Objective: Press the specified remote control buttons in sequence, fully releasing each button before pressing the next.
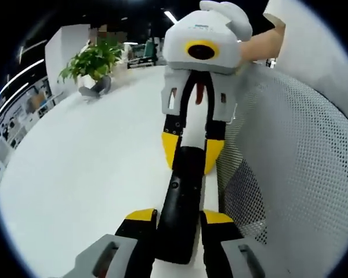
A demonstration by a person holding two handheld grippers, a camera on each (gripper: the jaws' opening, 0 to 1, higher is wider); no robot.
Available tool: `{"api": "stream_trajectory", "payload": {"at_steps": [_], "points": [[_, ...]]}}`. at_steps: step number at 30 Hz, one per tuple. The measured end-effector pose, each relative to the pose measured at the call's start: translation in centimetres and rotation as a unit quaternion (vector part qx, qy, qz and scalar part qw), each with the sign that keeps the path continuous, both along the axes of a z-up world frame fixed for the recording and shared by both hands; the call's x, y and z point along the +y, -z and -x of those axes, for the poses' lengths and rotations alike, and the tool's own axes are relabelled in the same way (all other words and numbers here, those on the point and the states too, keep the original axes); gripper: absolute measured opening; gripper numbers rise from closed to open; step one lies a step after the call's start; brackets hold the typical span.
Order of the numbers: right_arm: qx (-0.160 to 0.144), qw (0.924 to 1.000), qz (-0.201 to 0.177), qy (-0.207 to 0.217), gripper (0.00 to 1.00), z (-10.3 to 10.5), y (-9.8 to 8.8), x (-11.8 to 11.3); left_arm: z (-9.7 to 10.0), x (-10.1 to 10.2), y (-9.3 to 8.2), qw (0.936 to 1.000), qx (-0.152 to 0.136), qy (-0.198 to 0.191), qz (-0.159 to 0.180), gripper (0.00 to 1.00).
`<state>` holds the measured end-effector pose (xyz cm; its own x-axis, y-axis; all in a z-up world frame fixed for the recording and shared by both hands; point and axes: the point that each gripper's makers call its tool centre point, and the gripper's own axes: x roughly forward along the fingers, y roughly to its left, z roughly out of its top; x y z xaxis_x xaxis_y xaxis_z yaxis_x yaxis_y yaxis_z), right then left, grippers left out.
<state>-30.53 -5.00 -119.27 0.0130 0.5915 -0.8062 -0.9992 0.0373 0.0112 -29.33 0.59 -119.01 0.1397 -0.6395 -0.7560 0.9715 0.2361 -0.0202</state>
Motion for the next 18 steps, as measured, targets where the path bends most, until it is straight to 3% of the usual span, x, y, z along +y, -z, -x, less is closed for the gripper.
{"api": "stream_trajectory", "payload": {"at_steps": [1,3,5,7,9,10,13,14,16,18], "points": [[0.001,1.0000,-0.001,0.003,0.20,0.0,0.0,0.0,-0.1,0.2,-0.6,0.9993,0.015,-0.030,0.015,0.36],[0.001,1.0000,-0.002,0.006,0.20,0.0,0.0,0.1,-0.9,0.6,-1.8,0.9966,0.012,-0.070,0.042,0.44],[0.002,1.0000,-0.003,0.007,0.20,0.0,0.0,0.1,-1.6,1.8,-2.5,0.9936,0.014,-0.107,0.033,0.52],[0.003,0.9999,-0.004,0.009,0.20,-0.1,-0.1,0.1,-2.1,2.3,-3.6,0.9905,0.004,-0.129,0.047,0.59],[0.004,0.9999,-0.005,0.011,0.20,-0.3,0.0,0.2,-2.7,2.7,-5.2,0.9822,-0.006,-0.169,0.082,0.66],[0.004,0.9999,-0.006,0.014,0.20,-0.4,0.0,0.2,-3.5,3.0,-6.3,0.9739,-0.027,-0.197,0.108,0.71],[0.006,0.9997,-0.007,0.024,0.20,-1.0,-0.1,0.3,-4.4,3.6,-8.5,0.9577,-0.088,-0.229,0.150,0.88],[0.007,0.9996,-0.008,0.028,0.21,-1.1,-0.1,0.3,-4.6,3.9,-9.4,0.9483,-0.110,-0.246,0.168,0.91],[0.009,0.9993,-0.011,0.035,0.21,-1.5,-0.1,0.4,-4.7,4.1,-10.6,0.9327,-0.123,-0.269,0.206,1.00],[0.007,0.9992,-0.012,0.038,0.21,-2.0,-0.1,0.4,-4.7,4.3,-11.5,0.9227,-0.130,-0.280,0.232,1.00]]}}
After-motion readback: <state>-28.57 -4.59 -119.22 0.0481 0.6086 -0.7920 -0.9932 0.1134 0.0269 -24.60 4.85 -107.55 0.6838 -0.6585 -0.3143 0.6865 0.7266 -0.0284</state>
